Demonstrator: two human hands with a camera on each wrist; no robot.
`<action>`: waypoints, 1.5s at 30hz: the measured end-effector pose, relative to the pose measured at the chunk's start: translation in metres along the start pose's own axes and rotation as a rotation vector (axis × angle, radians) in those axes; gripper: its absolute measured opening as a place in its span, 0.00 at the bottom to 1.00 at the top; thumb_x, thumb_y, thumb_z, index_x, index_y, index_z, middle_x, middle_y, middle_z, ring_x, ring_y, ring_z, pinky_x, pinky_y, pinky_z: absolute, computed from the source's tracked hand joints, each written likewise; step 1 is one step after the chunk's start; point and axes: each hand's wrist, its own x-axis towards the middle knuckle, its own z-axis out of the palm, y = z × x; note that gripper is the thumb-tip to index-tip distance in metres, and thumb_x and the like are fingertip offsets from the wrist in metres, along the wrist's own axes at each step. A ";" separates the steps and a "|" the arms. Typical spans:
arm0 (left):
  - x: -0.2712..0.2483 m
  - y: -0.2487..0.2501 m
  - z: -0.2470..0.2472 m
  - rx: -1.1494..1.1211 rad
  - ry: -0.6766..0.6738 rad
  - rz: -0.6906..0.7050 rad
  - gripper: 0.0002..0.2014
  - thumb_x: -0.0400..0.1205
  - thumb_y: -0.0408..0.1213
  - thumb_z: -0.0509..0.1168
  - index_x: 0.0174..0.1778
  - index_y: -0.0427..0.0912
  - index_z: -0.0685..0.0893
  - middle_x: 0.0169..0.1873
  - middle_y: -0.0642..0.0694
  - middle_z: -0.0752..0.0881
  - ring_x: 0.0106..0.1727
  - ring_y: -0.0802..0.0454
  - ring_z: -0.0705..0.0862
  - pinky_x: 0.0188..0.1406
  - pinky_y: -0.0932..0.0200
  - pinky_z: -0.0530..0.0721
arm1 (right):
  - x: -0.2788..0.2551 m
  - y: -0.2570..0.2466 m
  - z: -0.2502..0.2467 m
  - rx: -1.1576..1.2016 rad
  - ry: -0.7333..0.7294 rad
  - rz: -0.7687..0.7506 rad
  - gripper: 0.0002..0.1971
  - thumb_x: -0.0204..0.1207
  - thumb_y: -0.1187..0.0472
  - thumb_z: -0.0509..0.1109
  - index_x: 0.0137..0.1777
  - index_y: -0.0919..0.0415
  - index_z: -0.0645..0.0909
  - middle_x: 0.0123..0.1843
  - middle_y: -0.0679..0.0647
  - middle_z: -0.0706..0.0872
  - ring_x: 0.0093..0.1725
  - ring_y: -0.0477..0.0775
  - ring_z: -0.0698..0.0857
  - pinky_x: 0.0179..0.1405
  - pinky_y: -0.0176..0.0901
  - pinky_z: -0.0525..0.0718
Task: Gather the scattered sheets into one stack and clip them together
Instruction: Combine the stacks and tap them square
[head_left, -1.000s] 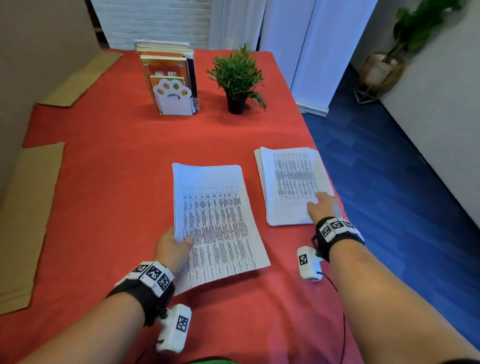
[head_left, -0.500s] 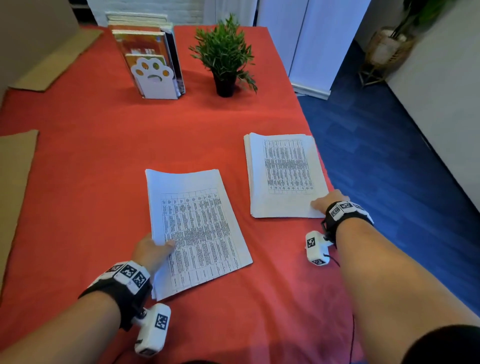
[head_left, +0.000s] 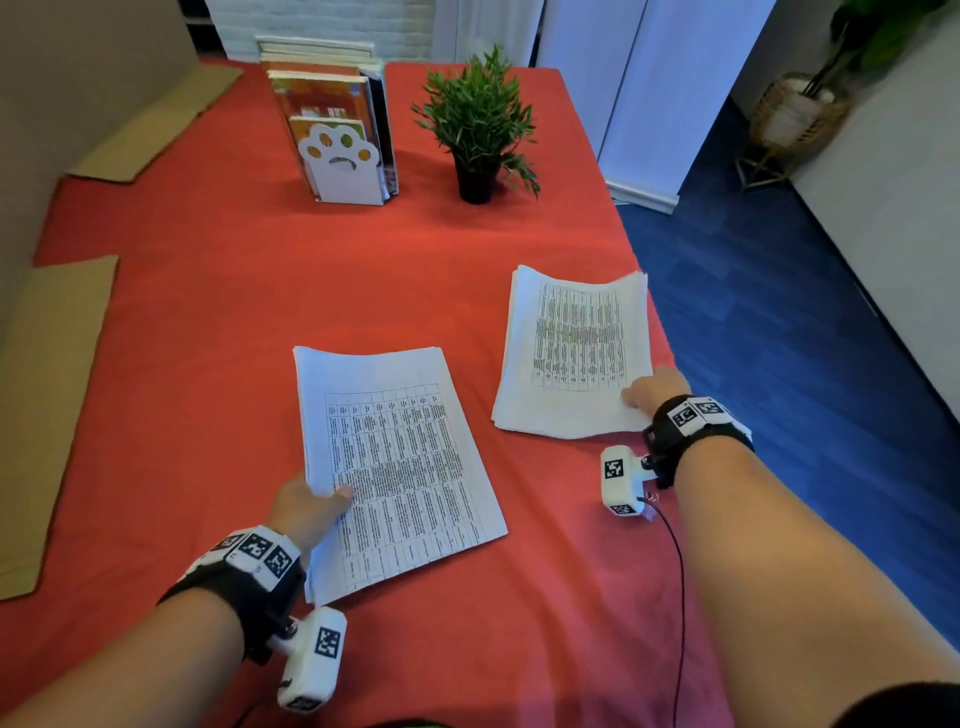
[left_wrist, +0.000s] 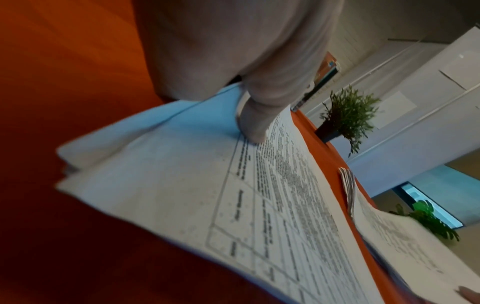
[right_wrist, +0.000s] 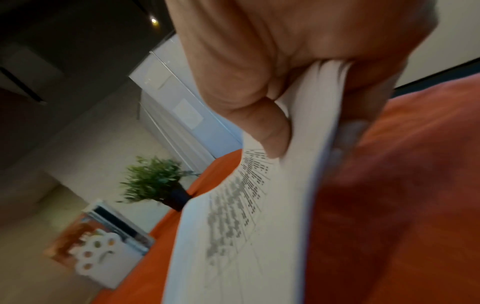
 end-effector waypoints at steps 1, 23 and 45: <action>-0.001 0.000 -0.006 0.003 0.010 -0.005 0.28 0.79 0.34 0.68 0.72 0.27 0.68 0.72 0.30 0.74 0.68 0.31 0.76 0.62 0.45 0.78 | -0.007 -0.004 -0.001 0.057 0.015 -0.046 0.19 0.76 0.67 0.67 0.67 0.70 0.74 0.61 0.63 0.82 0.59 0.64 0.81 0.48 0.45 0.75; 0.029 -0.046 -0.052 -0.170 0.175 0.173 0.15 0.80 0.30 0.59 0.62 0.34 0.71 0.57 0.35 0.81 0.58 0.36 0.81 0.61 0.42 0.80 | -0.180 -0.048 0.176 -0.166 -0.284 -0.530 0.22 0.80 0.57 0.62 0.74 0.57 0.70 0.70 0.61 0.74 0.69 0.64 0.74 0.69 0.52 0.74; -0.008 -0.015 -0.080 -0.557 0.091 0.733 0.18 0.71 0.28 0.72 0.55 0.47 0.83 0.47 0.60 0.90 0.48 0.73 0.85 0.49 0.76 0.80 | -0.224 -0.090 0.125 1.094 -0.284 -0.601 0.28 0.57 0.85 0.62 0.48 0.52 0.77 0.41 0.53 0.86 0.42 0.52 0.84 0.45 0.51 0.82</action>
